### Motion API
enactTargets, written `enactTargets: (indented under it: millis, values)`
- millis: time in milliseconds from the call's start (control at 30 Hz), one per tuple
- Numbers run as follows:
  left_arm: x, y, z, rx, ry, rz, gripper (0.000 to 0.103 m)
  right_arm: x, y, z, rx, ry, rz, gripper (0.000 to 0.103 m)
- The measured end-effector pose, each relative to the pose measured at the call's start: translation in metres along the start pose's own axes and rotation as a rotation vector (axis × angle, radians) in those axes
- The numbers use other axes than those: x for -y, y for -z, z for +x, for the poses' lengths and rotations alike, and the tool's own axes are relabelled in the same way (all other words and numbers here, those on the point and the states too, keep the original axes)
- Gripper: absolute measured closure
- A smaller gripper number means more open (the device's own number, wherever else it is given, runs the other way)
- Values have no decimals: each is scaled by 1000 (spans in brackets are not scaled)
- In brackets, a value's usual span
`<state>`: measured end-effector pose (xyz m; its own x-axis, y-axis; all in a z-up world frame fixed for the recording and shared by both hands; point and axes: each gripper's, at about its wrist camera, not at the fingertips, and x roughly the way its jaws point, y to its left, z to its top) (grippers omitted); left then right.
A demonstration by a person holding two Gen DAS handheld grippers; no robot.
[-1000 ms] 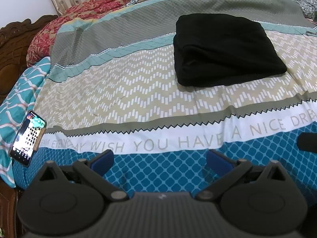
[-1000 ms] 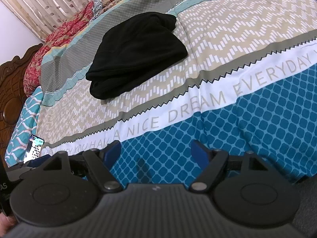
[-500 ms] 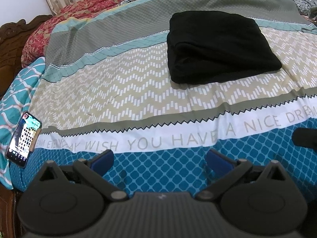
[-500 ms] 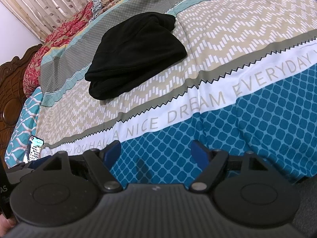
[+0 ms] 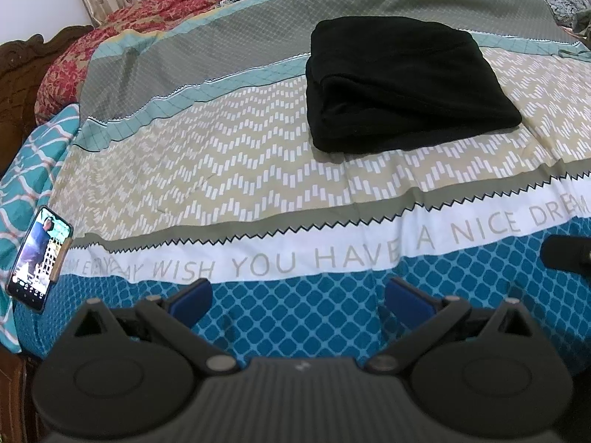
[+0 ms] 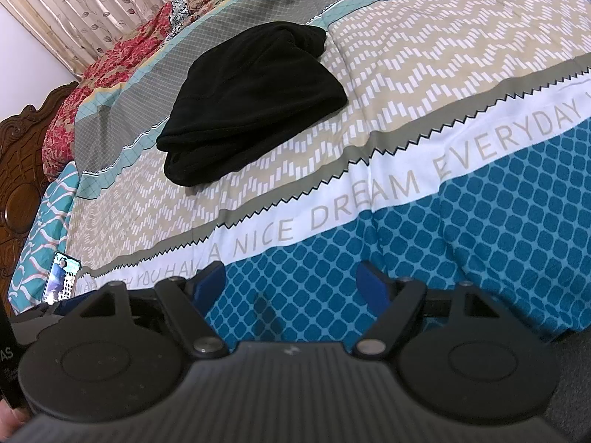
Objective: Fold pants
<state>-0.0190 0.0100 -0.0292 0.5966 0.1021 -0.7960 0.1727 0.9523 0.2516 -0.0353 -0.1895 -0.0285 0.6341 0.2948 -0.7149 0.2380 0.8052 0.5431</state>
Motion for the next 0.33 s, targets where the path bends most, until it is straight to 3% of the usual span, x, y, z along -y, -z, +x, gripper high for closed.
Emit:
enactTargets:
  millis: [333]
  values:
    - [3,0,-1,-6,49,-7,0,-2,1,0,10,4,-5,23]
